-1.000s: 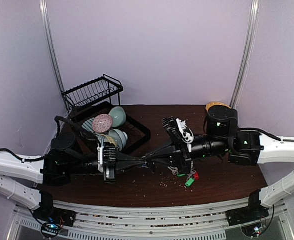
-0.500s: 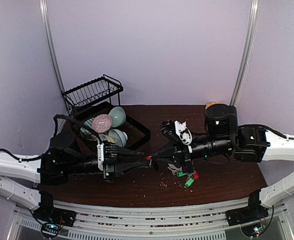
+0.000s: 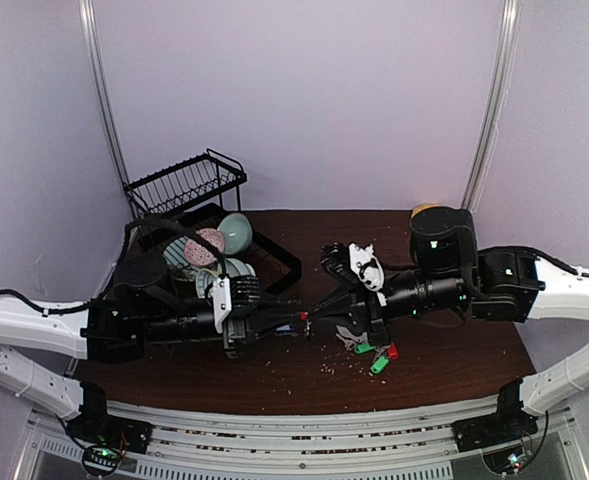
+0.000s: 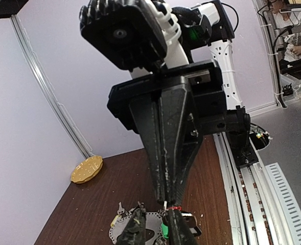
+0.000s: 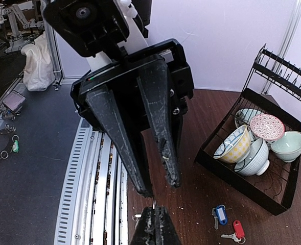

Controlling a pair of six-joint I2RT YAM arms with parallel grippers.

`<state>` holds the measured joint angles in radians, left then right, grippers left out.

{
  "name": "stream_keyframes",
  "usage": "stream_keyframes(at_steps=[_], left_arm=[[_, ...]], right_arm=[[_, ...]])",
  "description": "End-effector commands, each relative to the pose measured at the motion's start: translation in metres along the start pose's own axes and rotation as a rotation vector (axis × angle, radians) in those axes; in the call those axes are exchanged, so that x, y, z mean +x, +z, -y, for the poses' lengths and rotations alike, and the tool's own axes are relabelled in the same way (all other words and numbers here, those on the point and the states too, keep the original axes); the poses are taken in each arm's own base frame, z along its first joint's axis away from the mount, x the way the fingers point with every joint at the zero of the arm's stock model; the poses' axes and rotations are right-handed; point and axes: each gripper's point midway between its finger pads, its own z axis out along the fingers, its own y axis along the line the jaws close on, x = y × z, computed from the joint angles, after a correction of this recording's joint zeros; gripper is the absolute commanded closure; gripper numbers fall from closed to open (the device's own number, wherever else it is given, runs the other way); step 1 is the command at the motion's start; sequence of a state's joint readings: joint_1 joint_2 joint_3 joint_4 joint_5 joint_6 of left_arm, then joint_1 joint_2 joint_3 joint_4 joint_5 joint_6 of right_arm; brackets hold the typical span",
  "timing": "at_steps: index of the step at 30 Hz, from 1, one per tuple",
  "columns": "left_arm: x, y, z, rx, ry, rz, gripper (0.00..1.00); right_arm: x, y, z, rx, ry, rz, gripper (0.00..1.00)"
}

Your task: Put the keys on the keyring

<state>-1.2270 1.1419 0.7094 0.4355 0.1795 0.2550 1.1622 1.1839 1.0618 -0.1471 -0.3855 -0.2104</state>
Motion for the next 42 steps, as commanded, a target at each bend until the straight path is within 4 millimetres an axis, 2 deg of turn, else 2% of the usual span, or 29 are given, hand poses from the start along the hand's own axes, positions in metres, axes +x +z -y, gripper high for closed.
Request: stream_keyframes(at_steps=[1,8,12,15,22,25,27,33,42], left_arm=[[-0.011,0.003,-0.005,-0.014,0.001,0.022,0.81],[-0.004,0.008,-0.001,0.007,-0.01,-0.007,0.81],[-0.002,0.011,-0.001,0.01,-0.013,-0.016,0.89],[-0.003,0.011,-0.002,0.003,-0.014,-0.015,1.0],[-0.009,0.004,-0.007,-0.035,-0.019,0.034,1.0],[-0.016,-0.001,-0.009,-0.055,-0.03,0.086,1.0],[-0.02,-0.003,-0.006,-0.045,-0.033,0.118,1.0],[-0.025,-0.004,-0.001,-0.016,-0.026,0.149,1.0],[-0.029,-0.004,0.003,0.011,-0.015,0.168,1.0]], right_arm=[[-0.021,-0.01,0.0,0.01,-0.02,0.053,1.0],[-0.02,-0.009,0.0,0.01,-0.023,0.055,1.0],[-0.02,-0.009,0.0,0.009,-0.023,0.059,1.0],[-0.02,-0.009,-0.001,0.007,-0.019,0.062,1.0],[-0.02,-0.01,-0.001,0.011,-0.019,0.075,1.0],[-0.021,-0.014,0.002,0.04,-0.02,0.108,0.84],[-0.023,-0.019,0.002,0.049,-0.026,0.142,0.79],[-0.027,-0.021,-0.004,0.023,-0.012,0.196,0.78],[-0.029,-0.009,-0.006,-0.015,0.008,0.204,0.77]])
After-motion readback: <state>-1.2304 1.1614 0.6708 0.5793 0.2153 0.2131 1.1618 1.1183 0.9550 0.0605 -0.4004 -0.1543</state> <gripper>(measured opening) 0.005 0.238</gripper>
